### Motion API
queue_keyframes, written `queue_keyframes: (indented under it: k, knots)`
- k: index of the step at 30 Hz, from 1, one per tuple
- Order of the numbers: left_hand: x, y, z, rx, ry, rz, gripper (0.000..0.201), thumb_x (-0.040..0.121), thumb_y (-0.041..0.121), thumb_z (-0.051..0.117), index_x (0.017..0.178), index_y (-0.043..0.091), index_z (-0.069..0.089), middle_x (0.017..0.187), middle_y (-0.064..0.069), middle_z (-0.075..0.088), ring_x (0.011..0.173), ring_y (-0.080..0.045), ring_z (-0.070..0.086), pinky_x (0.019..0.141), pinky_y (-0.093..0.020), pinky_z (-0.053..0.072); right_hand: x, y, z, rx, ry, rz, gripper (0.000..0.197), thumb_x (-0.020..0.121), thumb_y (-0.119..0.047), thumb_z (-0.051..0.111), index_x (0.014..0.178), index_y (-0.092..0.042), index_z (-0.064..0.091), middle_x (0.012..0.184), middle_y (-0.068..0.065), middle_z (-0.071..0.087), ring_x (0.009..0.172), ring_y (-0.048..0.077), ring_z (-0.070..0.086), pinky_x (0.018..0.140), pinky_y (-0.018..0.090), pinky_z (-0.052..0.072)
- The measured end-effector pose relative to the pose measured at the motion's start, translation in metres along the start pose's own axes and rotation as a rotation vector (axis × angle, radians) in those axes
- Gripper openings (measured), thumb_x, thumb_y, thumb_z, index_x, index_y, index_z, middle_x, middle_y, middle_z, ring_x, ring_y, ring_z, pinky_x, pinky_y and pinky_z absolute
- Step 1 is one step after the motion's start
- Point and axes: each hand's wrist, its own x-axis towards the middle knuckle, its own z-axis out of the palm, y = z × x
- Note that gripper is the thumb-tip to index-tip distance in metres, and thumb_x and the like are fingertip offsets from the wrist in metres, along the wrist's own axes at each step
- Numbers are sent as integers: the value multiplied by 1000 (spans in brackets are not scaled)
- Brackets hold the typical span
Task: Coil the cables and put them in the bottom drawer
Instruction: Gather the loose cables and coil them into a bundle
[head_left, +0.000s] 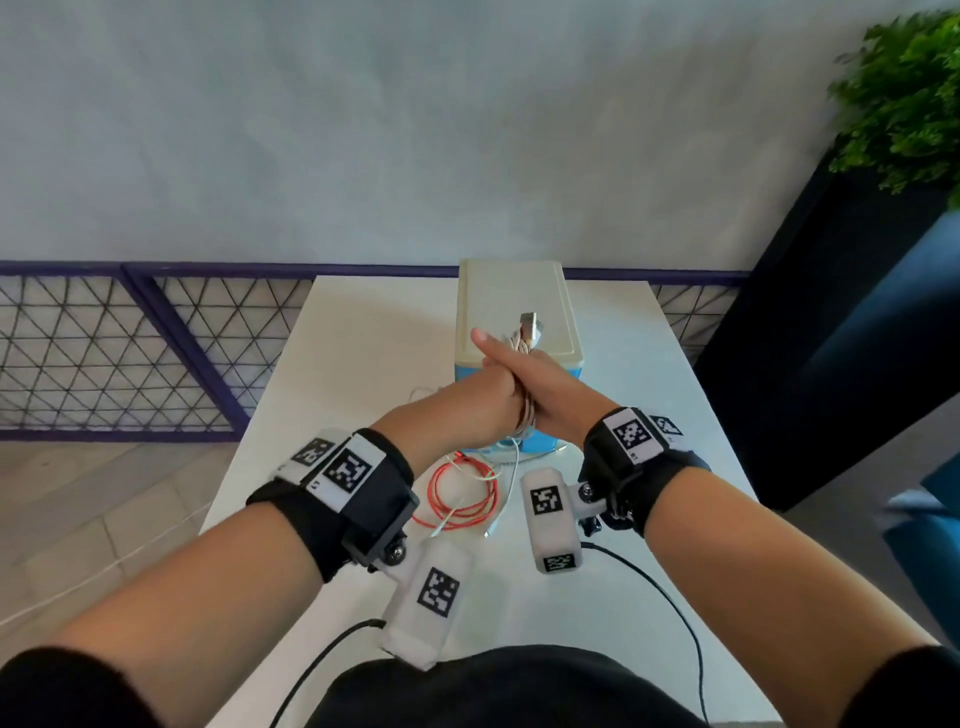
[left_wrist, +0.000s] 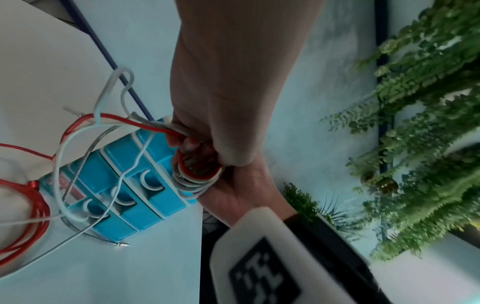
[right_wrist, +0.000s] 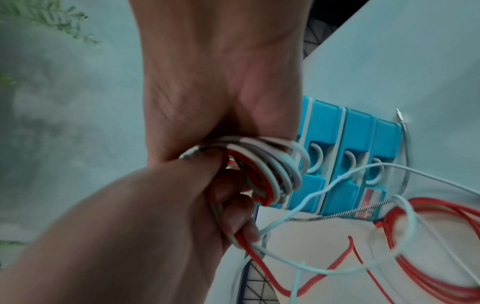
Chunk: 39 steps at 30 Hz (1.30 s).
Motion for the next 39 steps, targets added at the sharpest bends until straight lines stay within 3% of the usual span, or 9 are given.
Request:
queue_keyframes:
  k: [2,5,9,13,16,24,31,34,39]
  knots:
    - [-4,-4,1,140,-39,0,40,100,15,23,121,-10,45,88,-14,53,84,-34,59,81,-46,51,-2,4,0,57,5,27,26,84,-35,70,83,-10,61,70,7,63,63,17,65,58,27,54]
    - [-7,-2,1,294,-40,52,34,98,13,33,121,-6,48,98,-15,54,81,-20,50,65,-22,42,2,7,1,84,111,-1,19,88,-23,63,74,-12,58,64,6,53,55,16,55,50,22,47]
    - [-8,14,-6,506,-60,75,29,99,10,34,113,-8,52,70,-8,46,53,-11,35,45,-20,29,6,4,-2,-101,258,-87,17,89,-23,60,77,-11,56,71,9,58,63,19,57,62,28,47]
    - [-5,13,-12,352,-126,11,32,98,24,36,96,0,57,64,-5,64,55,-18,59,68,-33,53,10,-6,-5,-159,286,-145,25,91,-21,55,68,-13,52,68,9,56,58,22,53,57,29,44]
    - [-7,4,-9,157,-142,52,45,99,37,36,69,12,60,49,6,59,47,-9,55,58,-23,46,13,-16,-15,42,326,-162,22,97,-16,50,76,-11,48,64,6,54,54,20,56,51,32,51]
    - [-3,-24,12,31,-74,171,31,94,30,53,64,21,47,54,9,45,42,1,42,46,-13,31,15,-20,-4,514,176,-89,24,98,-24,50,77,-12,48,63,6,65,66,22,68,64,33,59]
    - [-10,-64,31,158,15,118,15,88,25,56,73,27,58,73,12,62,69,-6,56,81,-23,45,10,-36,-5,497,296,-202,33,95,-32,56,68,-18,43,45,-6,37,35,8,37,40,20,39]
    - [-8,-95,36,421,-32,-12,10,87,37,54,82,29,57,73,10,62,91,-16,59,110,-41,20,3,-50,-8,477,325,-258,33,95,-32,55,67,-20,42,44,-7,32,32,7,32,38,19,35]
    - [-18,-125,34,347,-4,-82,26,92,37,51,67,31,54,62,10,60,73,-15,61,95,-32,35,-6,-67,-15,437,342,-307,32,93,-33,57,68,-19,42,46,-6,32,32,7,29,36,18,31]
